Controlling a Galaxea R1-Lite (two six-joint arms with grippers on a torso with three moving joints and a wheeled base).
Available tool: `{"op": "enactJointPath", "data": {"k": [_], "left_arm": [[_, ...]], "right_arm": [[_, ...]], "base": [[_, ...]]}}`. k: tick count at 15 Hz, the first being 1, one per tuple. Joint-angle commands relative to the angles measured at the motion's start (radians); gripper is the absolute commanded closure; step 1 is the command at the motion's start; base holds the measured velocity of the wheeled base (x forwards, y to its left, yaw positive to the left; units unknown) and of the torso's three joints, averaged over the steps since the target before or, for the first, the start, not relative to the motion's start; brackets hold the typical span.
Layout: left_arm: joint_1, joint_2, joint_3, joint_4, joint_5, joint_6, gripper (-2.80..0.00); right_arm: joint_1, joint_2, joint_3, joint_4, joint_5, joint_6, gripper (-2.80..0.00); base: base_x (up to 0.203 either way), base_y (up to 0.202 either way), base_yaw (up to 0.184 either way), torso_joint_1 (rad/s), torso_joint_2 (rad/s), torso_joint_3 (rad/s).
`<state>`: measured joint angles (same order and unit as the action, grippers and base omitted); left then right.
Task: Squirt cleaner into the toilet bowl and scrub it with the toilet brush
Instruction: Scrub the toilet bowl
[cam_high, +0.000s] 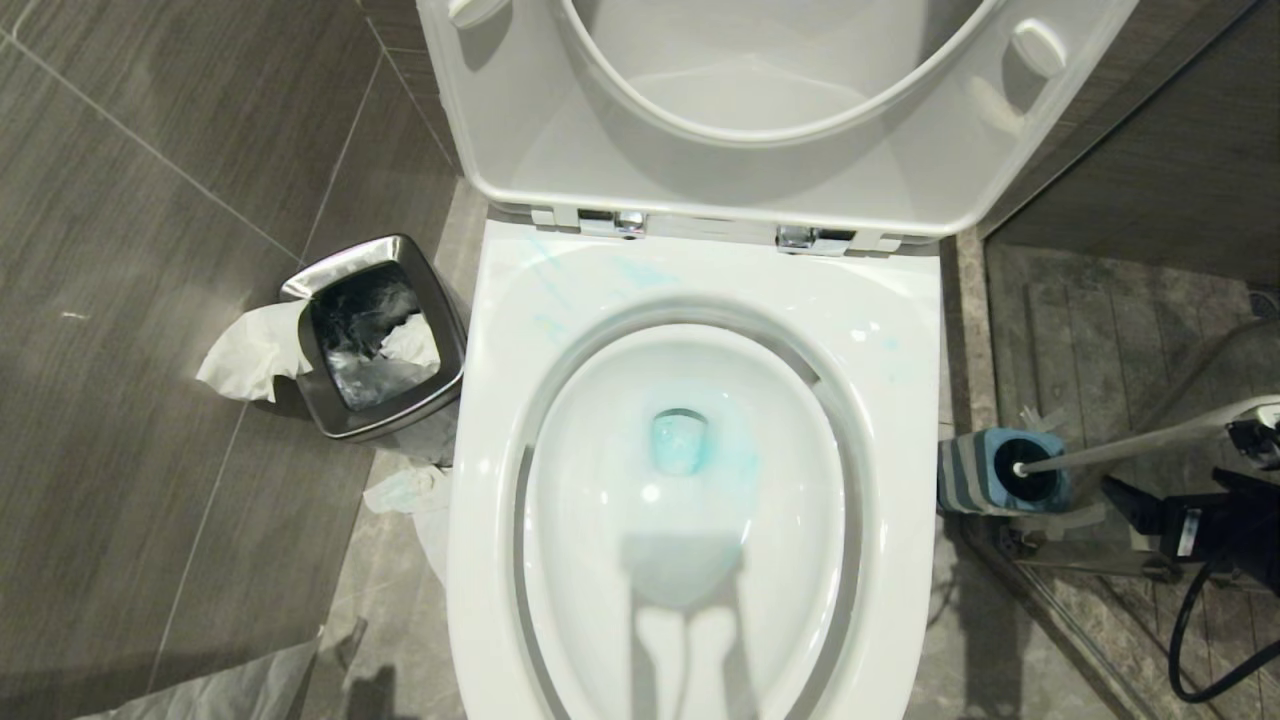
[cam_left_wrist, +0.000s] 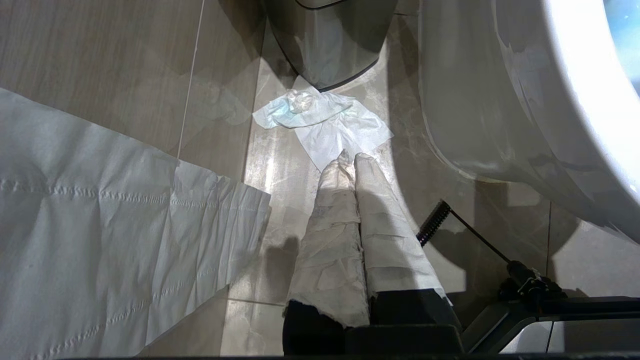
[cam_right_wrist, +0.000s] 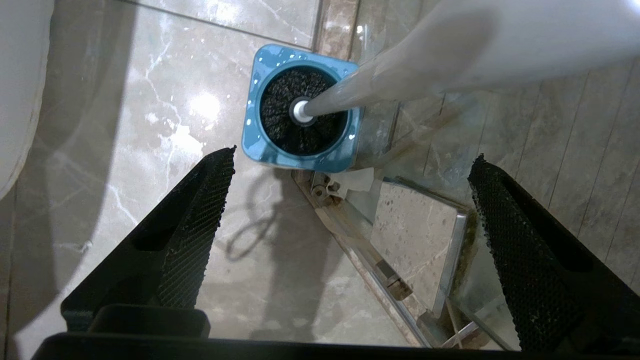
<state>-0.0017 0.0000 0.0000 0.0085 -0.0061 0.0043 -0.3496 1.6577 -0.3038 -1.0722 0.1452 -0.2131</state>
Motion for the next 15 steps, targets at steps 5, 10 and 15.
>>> {"op": "enactJointPath", "data": {"k": [5, 10, 15], "left_arm": [[0.0, 0.0, 0.002, 0.001, 0.0, 0.0, 0.0], [0.0, 0.0, 0.002, 0.0, 0.0, 0.0, 0.0], [0.0, 0.0, 0.002, -0.001, 0.0, 0.0, 0.0]], "right_arm": [[-0.003, 0.038, -0.074, -0.006, -0.024, 0.027, -2.8], [-0.003, 0.073, -0.112, -0.008, -0.029, 0.029, -2.8], [-0.003, 0.106, -0.146, -0.011, -0.029, 0.031, -2.8]], "base": [[0.0, 0.0, 0.0, 0.0, 0.0, 0.0], [0.0, 0.0, 0.0, 0.0, 0.0, 0.0], [0.0, 0.0, 0.0, 0.0, 0.0, 0.0]]}}
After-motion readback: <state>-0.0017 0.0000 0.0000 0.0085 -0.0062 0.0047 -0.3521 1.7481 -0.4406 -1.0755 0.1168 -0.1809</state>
